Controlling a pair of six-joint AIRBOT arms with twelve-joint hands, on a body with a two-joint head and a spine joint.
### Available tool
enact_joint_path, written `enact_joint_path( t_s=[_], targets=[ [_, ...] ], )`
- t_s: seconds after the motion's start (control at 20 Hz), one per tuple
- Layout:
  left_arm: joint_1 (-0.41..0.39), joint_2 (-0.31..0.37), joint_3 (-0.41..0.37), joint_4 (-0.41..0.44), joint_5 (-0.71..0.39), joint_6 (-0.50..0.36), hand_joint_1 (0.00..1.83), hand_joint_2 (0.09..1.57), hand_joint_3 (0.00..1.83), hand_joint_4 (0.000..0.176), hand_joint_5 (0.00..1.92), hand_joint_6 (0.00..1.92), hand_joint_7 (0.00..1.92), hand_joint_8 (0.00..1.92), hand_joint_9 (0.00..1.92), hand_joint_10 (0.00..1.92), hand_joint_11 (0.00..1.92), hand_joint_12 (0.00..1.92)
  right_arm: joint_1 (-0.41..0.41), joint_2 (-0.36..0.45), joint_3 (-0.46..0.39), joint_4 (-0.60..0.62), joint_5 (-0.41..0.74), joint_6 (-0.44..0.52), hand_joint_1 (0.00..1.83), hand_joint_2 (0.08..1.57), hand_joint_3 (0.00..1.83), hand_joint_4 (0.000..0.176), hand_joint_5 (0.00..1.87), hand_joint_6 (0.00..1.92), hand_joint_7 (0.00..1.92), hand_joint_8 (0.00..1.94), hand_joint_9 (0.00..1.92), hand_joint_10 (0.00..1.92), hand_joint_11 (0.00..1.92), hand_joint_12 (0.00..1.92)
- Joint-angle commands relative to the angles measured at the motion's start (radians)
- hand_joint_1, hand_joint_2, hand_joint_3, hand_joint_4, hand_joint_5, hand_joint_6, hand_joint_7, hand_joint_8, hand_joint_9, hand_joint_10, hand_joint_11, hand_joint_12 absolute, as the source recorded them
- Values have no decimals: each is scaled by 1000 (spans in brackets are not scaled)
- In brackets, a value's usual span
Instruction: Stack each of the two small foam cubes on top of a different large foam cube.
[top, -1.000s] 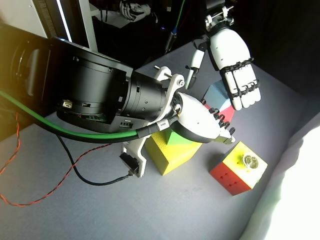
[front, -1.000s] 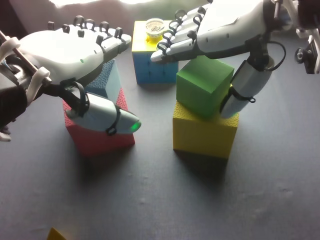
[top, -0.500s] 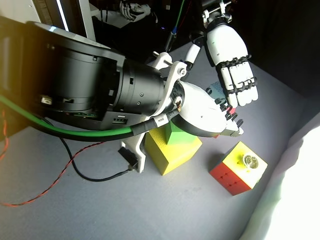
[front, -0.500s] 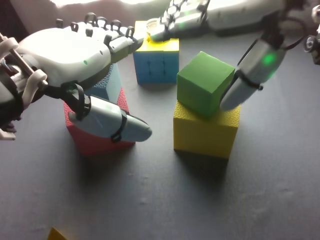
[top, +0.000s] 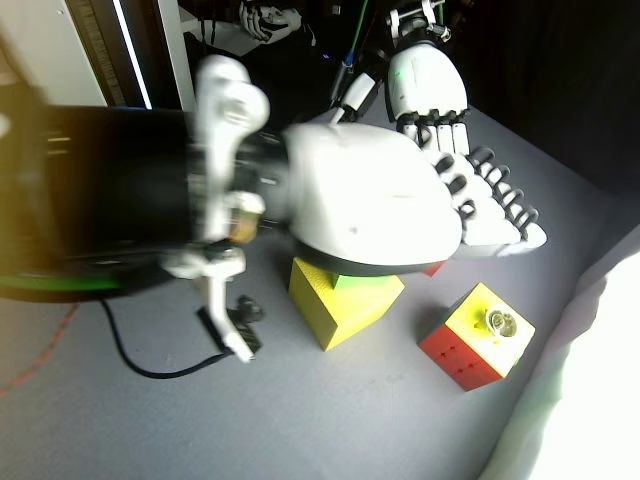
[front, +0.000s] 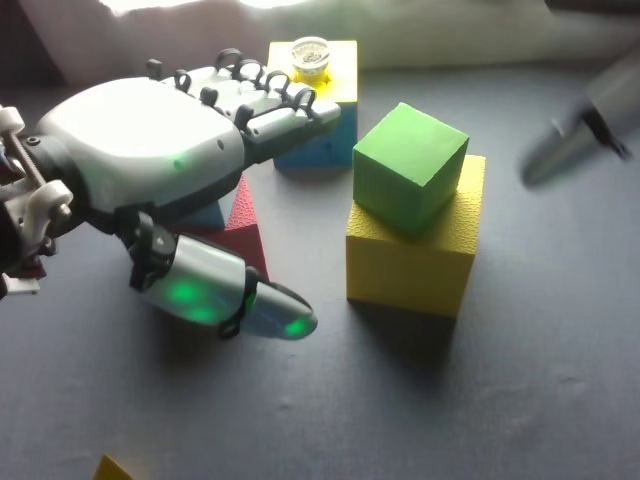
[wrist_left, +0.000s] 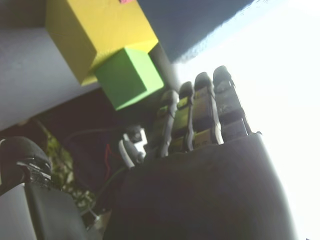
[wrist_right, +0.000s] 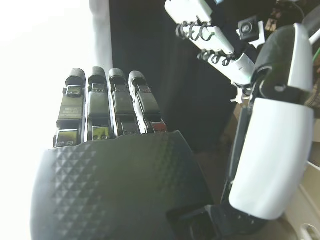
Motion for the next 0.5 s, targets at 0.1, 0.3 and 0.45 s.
enact_joint_path(
  t_s=[0.1,0.3,0.45],
  targets=[
    [-5,39,-15,298,-105,-257,318,871,5,0,0,0,0,0,0,0,0,0,-36,63,-29,150,110,-73,746,781,3,0,0,0,0,0,0,0,0,0],
    [6,105,-18,714,-149,-661,403,892,10,0,0,0,0,0,0,0,0,0,-121,105,-77,150,108,-111,831,849,24,0,0,0,0,0,0,0,0,0],
    [0,105,6,883,-182,-806,408,893,9,0,0,0,0,0,0,0,0,0,-153,122,-116,122,108,-147,844,848,22,0,0,0,0,0,0,0,0,0]
  ],
)
